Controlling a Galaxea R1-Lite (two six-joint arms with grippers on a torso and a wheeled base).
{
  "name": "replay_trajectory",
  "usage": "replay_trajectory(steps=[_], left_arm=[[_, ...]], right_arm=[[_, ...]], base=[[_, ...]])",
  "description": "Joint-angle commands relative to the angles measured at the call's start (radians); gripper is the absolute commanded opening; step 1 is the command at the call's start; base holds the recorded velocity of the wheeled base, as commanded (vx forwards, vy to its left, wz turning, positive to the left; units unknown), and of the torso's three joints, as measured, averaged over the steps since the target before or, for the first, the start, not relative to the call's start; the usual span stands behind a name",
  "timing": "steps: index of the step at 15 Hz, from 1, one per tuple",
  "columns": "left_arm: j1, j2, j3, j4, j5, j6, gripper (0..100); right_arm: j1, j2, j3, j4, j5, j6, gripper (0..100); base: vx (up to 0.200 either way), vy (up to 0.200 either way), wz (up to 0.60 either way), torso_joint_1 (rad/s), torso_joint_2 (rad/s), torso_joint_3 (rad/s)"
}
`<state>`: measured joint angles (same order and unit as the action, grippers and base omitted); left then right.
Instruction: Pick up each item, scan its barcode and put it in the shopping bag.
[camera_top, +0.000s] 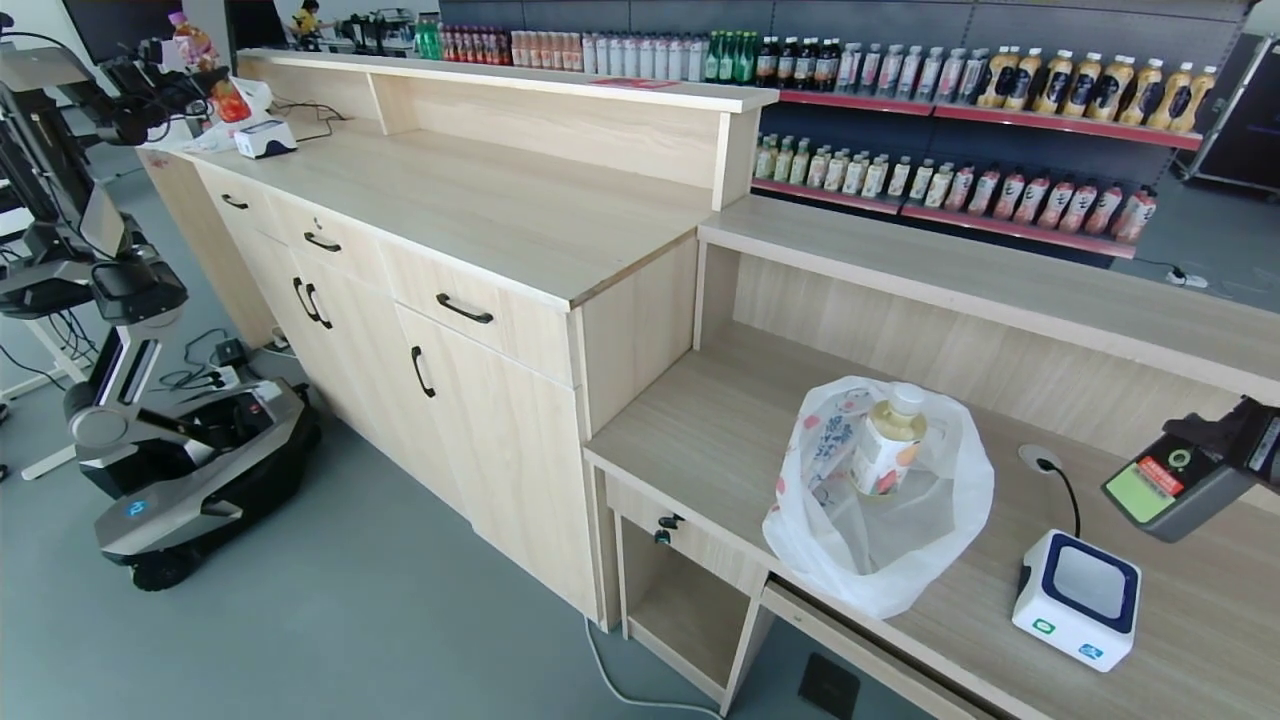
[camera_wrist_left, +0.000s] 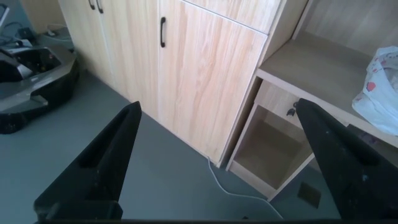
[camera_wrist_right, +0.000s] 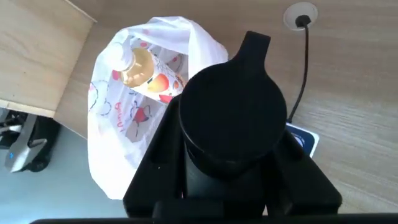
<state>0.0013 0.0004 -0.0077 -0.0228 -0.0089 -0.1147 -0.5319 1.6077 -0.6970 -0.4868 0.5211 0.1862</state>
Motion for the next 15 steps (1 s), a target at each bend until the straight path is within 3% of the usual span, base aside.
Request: replay_trajectory(steps=[1,6,15], left_arm=[[0.000,0.000,0.000,0.000,0.000,0.000,100],[0.000,0.000,0.000,0.000,0.000,0.000,100],[0.000,0.000,0.000,0.000,0.000,0.000,100]], right_arm=[[-0.022,0.109,-0.012,-0.015,0.051,-0.014,0],[-0.033,0.199,-0.019,-0.016,0.186,-0.125,0],[-0.039,0.311,-0.070,-0.013,0.266,-0.298,0]], base=[[0.000,0.000,0.00,0.000,0.00,0.000],[0.000,0.000,0.00,0.000,0.00,0.000],[0.000,0.000,0.00,0.000,0.00,0.000]])
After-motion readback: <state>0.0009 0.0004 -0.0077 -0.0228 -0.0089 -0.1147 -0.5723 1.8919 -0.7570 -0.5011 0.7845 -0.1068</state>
